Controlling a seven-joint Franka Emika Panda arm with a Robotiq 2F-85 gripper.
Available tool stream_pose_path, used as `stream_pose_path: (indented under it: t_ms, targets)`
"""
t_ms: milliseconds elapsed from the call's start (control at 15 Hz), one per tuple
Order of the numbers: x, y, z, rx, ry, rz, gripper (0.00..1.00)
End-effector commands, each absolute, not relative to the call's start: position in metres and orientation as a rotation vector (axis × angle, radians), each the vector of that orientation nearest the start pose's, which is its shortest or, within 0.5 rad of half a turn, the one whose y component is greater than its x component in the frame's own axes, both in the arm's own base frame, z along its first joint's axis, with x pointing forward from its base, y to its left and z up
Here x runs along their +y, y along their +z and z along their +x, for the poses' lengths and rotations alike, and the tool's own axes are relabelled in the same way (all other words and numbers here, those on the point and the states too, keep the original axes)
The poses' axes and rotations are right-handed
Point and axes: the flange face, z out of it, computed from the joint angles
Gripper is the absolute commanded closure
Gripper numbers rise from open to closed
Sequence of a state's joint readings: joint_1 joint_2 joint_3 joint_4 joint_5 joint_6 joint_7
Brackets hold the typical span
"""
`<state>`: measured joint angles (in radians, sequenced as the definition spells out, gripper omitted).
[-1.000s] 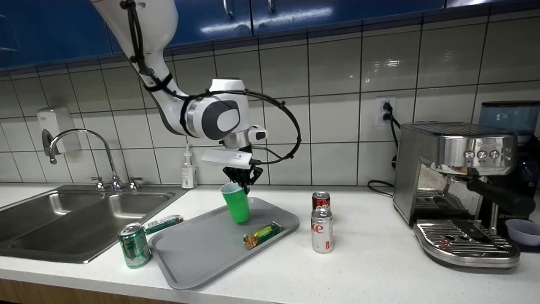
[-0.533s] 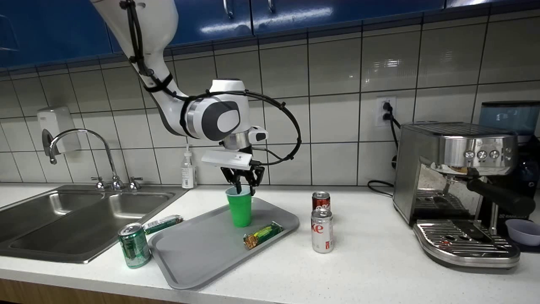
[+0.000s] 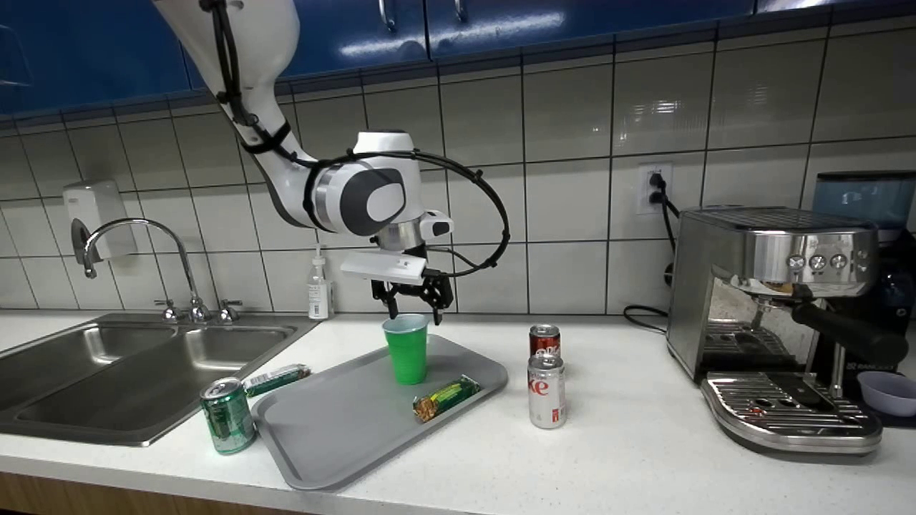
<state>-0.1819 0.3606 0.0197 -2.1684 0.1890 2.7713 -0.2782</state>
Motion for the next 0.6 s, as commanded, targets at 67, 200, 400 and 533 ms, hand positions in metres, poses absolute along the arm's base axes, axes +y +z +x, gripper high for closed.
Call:
stream_pose_path:
  t_ms: [67,200,400,533]
  targets:
    - [-0.090,0.269,0.567,0.071,-0.441,-3.062,0.00]
    - [-0.082,0.274,0.565,0.050,-0.452,-3.058,0.00]
    - [-0.068,0.280,0.561,0.015,-0.464,-3.052,0.00]
    - [-0.055,0.282,0.559,-0.013,-0.465,-3.049,0.00]
